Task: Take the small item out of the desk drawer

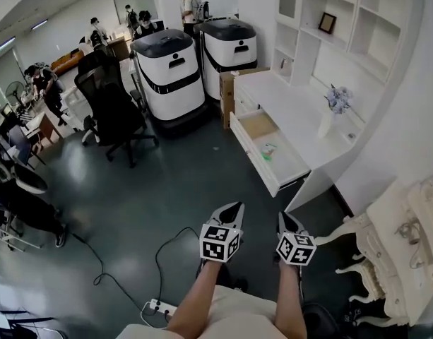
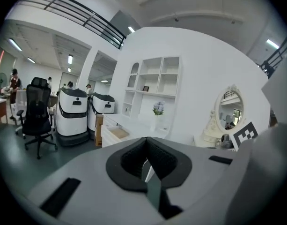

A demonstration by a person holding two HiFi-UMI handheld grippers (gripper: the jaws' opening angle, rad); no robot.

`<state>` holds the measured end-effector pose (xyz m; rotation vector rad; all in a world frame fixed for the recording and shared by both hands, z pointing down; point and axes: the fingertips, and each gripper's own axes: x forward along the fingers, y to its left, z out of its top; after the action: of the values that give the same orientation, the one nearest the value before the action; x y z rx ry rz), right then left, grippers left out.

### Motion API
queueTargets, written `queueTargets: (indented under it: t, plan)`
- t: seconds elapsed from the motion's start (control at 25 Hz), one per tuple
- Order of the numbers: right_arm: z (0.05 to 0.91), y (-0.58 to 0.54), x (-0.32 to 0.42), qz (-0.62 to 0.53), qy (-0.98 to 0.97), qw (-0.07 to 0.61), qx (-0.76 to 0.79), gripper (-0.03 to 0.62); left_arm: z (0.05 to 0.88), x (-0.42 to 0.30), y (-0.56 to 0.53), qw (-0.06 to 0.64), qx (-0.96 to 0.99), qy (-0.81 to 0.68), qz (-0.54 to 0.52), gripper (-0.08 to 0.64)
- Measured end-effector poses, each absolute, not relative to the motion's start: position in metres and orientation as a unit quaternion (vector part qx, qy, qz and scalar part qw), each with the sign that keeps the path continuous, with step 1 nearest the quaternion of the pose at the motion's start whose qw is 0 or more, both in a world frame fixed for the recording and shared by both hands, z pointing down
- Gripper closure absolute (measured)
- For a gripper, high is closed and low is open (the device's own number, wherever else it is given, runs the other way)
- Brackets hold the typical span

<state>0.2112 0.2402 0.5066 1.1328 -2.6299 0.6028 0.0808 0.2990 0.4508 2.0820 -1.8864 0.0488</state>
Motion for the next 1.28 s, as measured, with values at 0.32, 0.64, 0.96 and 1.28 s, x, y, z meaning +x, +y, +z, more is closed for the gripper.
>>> queueTargets:
  t: [0.32, 0.64, 0.96, 1.28]
  plan:
    - [0.519, 0.249, 0.206, 0.228, -0.894, 0.103, 0.373, 0.569, 0.455, 0.056, 0.316, 0.157, 0.711, -0.686, 0.018, 0.543]
    - [0.526, 0.222, 0.203, 0.228, -0.888, 0.112, 0.383, 0.568, 0.454, 0.051, 0.282, 0.137, 0.718, -0.682, 0.029, 0.543]
    - [0.546, 0.172, 0.18, 0.242, -0.879, 0.123, 0.392, 0.569, 0.464, 0.026, 0.22, 0.153, 0.728, -0.668, 0.024, 0.543]
    - [0.557, 0.088, 0.153, 0.25, -0.863, 0.126, 0.421, 0.568, 0.471, -0.014, 0.125, 0.163, 0.737, -0.655, 0.033, 0.543]
